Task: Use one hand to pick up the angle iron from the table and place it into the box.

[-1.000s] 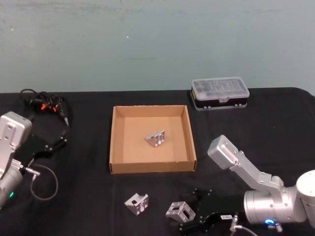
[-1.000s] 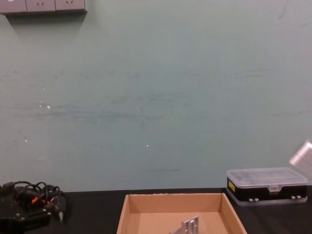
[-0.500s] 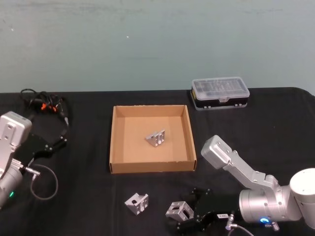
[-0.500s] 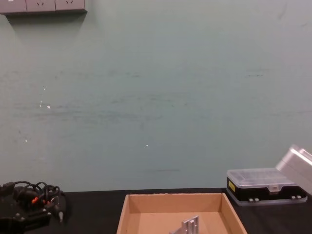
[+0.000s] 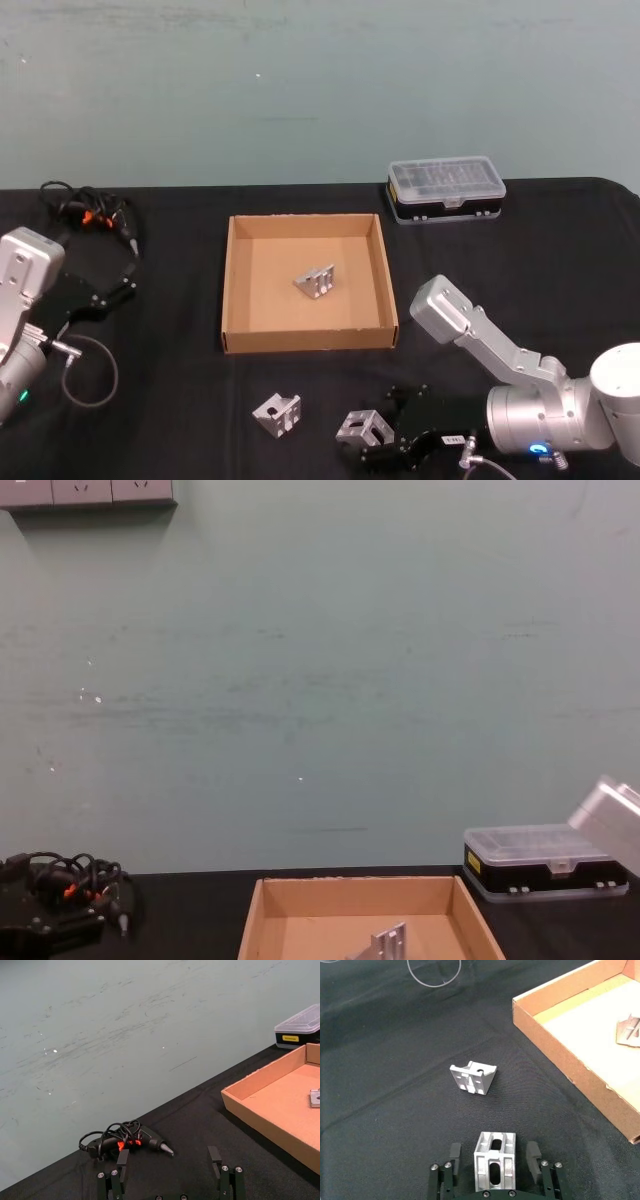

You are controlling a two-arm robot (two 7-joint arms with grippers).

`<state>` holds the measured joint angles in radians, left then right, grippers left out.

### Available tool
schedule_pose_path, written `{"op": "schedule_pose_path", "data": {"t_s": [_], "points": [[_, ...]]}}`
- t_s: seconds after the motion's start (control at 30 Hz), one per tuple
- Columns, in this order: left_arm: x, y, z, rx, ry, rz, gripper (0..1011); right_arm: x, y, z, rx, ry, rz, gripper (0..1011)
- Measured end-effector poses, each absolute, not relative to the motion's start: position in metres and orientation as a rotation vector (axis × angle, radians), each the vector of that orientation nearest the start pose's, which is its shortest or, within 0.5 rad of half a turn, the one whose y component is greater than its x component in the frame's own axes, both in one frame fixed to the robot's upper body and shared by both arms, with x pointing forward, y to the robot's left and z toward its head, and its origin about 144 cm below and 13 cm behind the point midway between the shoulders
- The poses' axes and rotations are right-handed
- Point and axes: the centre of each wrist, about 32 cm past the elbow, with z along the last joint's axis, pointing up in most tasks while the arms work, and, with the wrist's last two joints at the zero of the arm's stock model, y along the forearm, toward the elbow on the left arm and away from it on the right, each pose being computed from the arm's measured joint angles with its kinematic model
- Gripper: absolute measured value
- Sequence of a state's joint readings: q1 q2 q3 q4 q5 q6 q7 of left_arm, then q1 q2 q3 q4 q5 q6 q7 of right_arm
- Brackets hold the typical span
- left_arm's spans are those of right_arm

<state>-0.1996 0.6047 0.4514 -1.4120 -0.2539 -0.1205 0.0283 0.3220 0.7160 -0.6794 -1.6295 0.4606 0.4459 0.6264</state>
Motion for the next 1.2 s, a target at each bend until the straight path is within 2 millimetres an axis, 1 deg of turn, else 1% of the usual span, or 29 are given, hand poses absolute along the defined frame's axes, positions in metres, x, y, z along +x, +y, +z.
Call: {"op": "schedule_pose_path", "data": {"t_s": [0.07, 0.17, 0.2, 0.23, 0.3, 0.37, 0.43, 0.8, 0.93, 1.2], "points": [[0.489, 0.310, 1.140, 0.304, -0.285, 1.248, 1000, 0.483, -0.258, 1.189, -0.591, 0.203, -0.442, 802], [0.489, 0.310, 1.140, 0.304, -0.285, 1.248, 1000, 0.483, -0.258, 1.189, -0.590, 0.203, -0.441, 691], [0.489, 0.310, 1.140, 0.304, -0.285, 1.248, 1000, 0.483, -0.258, 1.189, -0.590, 0.203, -0.441, 679], [0.489, 0.310, 1.140, 0.304, -0.285, 1.248, 1000, 0.483, -0.258, 1.189, -0.589, 0.203, -0.441, 628], [0.489, 0.310, 1.140, 0.305, -0.285, 1.248, 1000, 0.483, -0.258, 1.189, -0.589, 0.203, -0.441, 592], [0.489, 0.310, 1.140, 0.304, -0.285, 1.248, 1000, 0.483, -0.258, 1.189, -0.589, 0.204, -0.441, 508], [0.489, 0.310, 1.140, 0.304, -0.285, 1.248, 1000, 0.483, -0.258, 1.189, -0.588, 0.204, -0.441, 473], [0.489, 0.310, 1.140, 0.304, -0.285, 1.248, 1000, 0.482, -0.259, 1.189, -0.574, 0.194, -0.441, 473], [0.489, 0.310, 1.140, 0.304, -0.285, 1.248, 1000, 0.481, -0.261, 1.193, -0.530, 0.172, -0.451, 473], [0.489, 0.310, 1.140, 0.305, -0.285, 1.248, 1000, 0.486, -0.267, 1.204, -0.440, 0.145, -0.479, 472]]}}
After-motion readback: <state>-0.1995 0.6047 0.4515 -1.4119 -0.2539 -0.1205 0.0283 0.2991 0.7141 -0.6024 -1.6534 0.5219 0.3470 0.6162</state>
